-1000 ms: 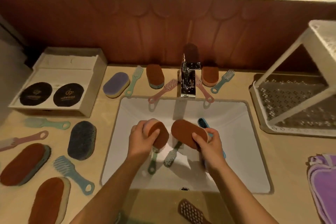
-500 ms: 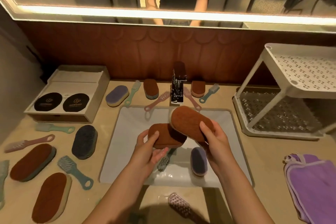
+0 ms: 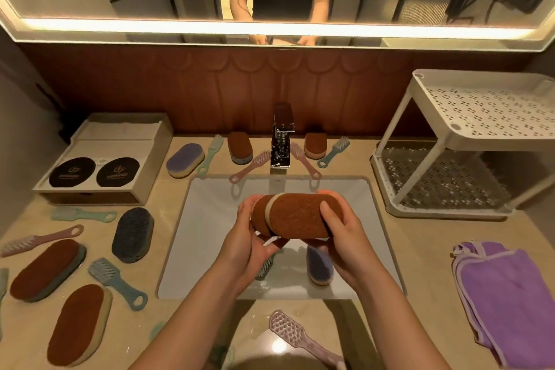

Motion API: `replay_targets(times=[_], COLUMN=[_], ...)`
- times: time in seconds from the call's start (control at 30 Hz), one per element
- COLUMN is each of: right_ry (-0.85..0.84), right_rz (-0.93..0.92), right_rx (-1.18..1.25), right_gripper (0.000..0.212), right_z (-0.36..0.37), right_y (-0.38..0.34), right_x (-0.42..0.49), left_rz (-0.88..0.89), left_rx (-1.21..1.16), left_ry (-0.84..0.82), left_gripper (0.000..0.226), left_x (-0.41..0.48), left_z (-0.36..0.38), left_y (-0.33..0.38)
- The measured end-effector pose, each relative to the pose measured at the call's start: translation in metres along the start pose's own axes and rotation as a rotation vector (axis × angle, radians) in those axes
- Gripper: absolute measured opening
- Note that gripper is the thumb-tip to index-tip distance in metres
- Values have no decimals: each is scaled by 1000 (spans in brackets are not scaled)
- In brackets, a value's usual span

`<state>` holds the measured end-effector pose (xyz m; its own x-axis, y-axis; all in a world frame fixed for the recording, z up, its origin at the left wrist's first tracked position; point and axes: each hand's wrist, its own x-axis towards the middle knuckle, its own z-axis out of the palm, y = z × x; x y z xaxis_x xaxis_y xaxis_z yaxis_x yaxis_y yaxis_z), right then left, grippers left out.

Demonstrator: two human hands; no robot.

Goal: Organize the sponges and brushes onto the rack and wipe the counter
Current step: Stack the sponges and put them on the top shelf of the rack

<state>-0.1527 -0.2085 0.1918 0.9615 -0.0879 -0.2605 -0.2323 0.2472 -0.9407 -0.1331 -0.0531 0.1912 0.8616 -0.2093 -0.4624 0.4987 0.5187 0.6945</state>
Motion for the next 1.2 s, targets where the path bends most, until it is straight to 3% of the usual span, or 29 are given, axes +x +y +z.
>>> replay_targets(times=[0.5, 0.6, 0.67, 0.73, 0.8, 0.87, 1.03, 1.1, 1.2], right_ry=[-108, -83, -39, 19, 51, 66, 62, 21, -49], right_rz=[-107, -147, -188, -236, -281, -330, -357, -319, -284], right_rx=[-67, -89, -130, -176, -209, -261, -265, -277, -375], right_gripper=[33, 33, 31, 30, 30, 31, 40, 46, 53], right_z=[-10, -13, -15, -19, -23, -27, -47, -58, -75], right_y=[-10, -16, -23, -33, -44, -57, -97, -115, -141], right_x=[-2, 0, 2, 5, 8, 11, 27, 37, 50], left_rz=[131, 157, 171, 191, 252, 347, 524, 594, 660], left_rx=[218, 344, 537, 743, 909, 1051, 1134, 1155, 1186], left_ry=[-132, -163, -215, -259, -225, -164, -225, -213, -181], left_gripper=[24, 45, 70, 82, 77, 59, 39, 41, 65], left_x=[-5, 1, 3, 4, 8, 17, 33, 39, 50], left_z=[29, 30, 30, 36, 41, 48, 85, 106, 134], left_y=[6, 10, 14, 22, 29, 40, 70, 80, 94])
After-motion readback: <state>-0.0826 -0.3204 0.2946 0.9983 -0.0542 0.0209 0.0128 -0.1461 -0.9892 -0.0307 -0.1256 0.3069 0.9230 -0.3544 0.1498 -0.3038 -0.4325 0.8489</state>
